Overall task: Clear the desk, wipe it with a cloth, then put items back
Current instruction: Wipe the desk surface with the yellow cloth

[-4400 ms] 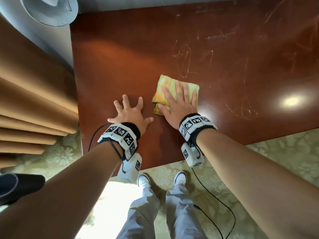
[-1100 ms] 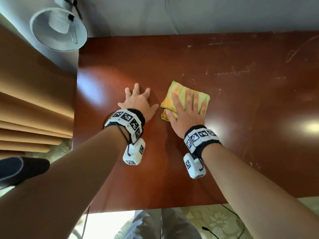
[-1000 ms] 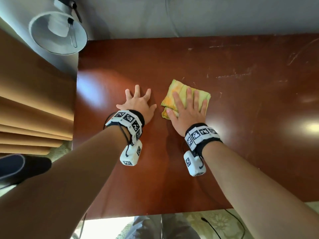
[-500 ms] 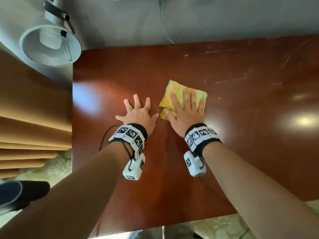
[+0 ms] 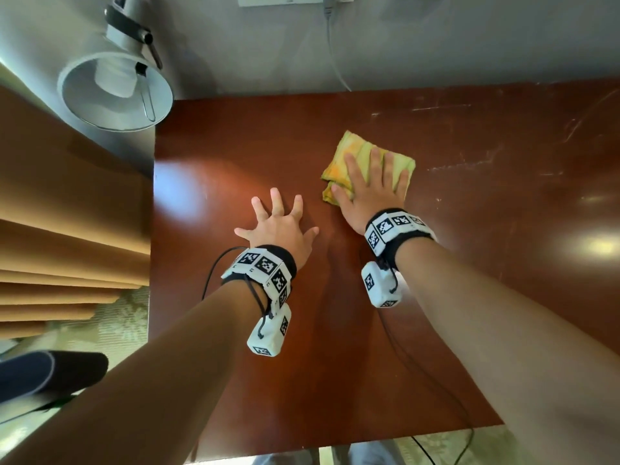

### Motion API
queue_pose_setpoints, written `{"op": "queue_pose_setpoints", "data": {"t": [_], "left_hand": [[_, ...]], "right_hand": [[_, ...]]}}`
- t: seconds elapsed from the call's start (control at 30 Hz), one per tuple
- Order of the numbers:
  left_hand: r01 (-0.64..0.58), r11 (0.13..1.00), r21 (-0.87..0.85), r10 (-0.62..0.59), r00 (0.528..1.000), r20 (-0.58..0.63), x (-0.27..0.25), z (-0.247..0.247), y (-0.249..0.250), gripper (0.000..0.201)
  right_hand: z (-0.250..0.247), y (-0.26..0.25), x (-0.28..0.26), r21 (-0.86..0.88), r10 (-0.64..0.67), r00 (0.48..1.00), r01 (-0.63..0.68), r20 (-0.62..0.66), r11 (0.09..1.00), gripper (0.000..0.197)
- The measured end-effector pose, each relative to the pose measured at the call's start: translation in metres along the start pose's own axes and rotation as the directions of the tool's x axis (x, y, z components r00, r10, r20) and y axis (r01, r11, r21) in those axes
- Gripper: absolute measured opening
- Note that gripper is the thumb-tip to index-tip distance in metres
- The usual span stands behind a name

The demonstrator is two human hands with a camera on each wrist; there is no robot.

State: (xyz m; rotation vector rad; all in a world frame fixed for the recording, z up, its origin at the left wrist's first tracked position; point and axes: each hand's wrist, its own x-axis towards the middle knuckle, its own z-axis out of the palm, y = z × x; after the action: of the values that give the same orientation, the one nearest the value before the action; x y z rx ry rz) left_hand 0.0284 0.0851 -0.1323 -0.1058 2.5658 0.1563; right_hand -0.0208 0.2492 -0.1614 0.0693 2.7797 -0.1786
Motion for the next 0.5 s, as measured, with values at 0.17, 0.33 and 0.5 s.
{"op": "queue_pose_setpoints", "data": {"t": [0.17,0.33,0.5], "left_hand": [[-0.002,1.0,-0.009,0.001,1.0,-0.013,0.002,0.003,0.0,0.067],[0.008,1.0,-0.009,-0.008,1.0,-0.017,0.001,0.002,0.0,0.068],[0.016,1.0,-0.011,-0.017,0.999,-0.038,0.001,0.002,0.0,0.068]], "right_hand": [[0.001,0.002,0.004,0.008,-0.017,1.0,0.017,-0.019,1.0,0.069],[0.009,0.008,-0.023,0.033,-0.077,0.997,0.078,-0.021,0.996,0.068],[0.023,0.018,-0.063,0.015,-0.099,0.994,0.1,-0.036,0.995,0.068]]}}
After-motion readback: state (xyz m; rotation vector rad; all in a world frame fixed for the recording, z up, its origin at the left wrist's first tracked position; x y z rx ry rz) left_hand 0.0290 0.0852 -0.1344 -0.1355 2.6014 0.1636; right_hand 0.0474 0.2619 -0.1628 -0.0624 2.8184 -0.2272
